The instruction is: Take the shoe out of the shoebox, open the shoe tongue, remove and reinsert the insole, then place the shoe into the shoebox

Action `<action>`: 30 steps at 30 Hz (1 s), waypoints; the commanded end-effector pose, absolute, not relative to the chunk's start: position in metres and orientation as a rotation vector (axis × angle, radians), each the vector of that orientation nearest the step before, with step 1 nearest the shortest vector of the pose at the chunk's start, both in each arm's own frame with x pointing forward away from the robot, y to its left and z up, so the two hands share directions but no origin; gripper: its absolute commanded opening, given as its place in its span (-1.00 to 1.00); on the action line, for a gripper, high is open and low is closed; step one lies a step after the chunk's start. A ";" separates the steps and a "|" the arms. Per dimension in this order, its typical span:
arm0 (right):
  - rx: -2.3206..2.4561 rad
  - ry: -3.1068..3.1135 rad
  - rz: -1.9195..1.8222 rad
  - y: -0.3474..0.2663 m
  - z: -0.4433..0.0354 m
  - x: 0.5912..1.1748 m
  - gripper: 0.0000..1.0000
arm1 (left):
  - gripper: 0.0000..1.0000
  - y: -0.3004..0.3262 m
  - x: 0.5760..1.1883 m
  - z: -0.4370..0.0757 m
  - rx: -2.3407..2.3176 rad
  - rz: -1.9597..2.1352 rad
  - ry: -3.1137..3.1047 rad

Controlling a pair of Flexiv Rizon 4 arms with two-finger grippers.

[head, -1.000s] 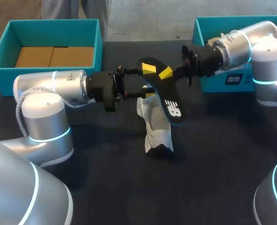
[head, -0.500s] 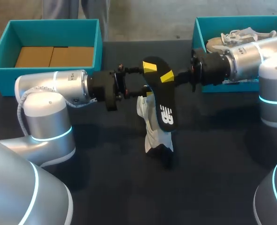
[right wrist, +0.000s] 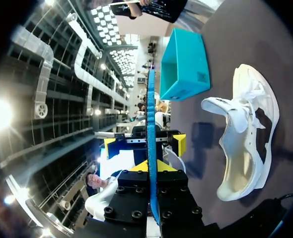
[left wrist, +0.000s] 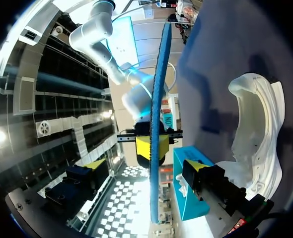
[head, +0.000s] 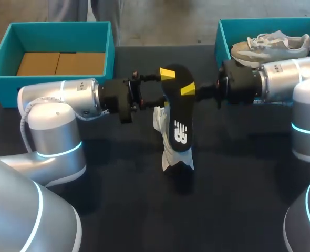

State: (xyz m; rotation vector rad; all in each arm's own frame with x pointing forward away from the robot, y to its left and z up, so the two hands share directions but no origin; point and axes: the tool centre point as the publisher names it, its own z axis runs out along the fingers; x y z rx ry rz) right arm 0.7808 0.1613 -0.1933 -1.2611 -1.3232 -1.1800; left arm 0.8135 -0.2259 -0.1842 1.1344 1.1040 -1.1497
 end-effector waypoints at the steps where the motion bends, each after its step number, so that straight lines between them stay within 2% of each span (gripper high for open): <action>1: -1.285 -1.303 -1.210 0.164 -0.197 0.777 -1.00 | 1.00 -0.228 0.817 -0.186 1.131 -1.152 1.094; 3: -1.285 -1.300 -1.210 0.164 -0.198 0.776 -1.00 | 1.00 -0.228 0.818 -0.186 1.133 -1.153 1.092; 5: -1.285 -1.297 -1.210 0.164 -0.198 0.776 -1.00 | 0.73 -0.228 0.820 -0.186 1.135 -1.153 1.090; 7: -1.286 -1.296 -1.208 0.164 -0.198 0.775 -1.00 | 0.25 -0.228 0.821 -0.187 1.137 -1.154 1.088; 9: -1.286 -1.296 -1.207 0.163 -0.198 0.775 -1.00 | 0.20 -0.228 0.821 -0.187 1.140 -1.155 1.086; 12: -1.284 -1.297 -1.202 0.163 -0.197 0.774 -1.00 | -0.07 -0.227 0.821 -0.188 1.149 -1.166 1.082; 20: -1.282 -1.306 -1.190 0.160 -0.195 0.778 -1.00 | -0.27 -0.226 0.817 -0.191 1.154 -1.176 1.084; 30: -1.281 -1.309 -1.187 0.162 -0.195 0.781 -1.00 | -0.38 -0.225 0.815 -0.194 1.156 -1.188 1.088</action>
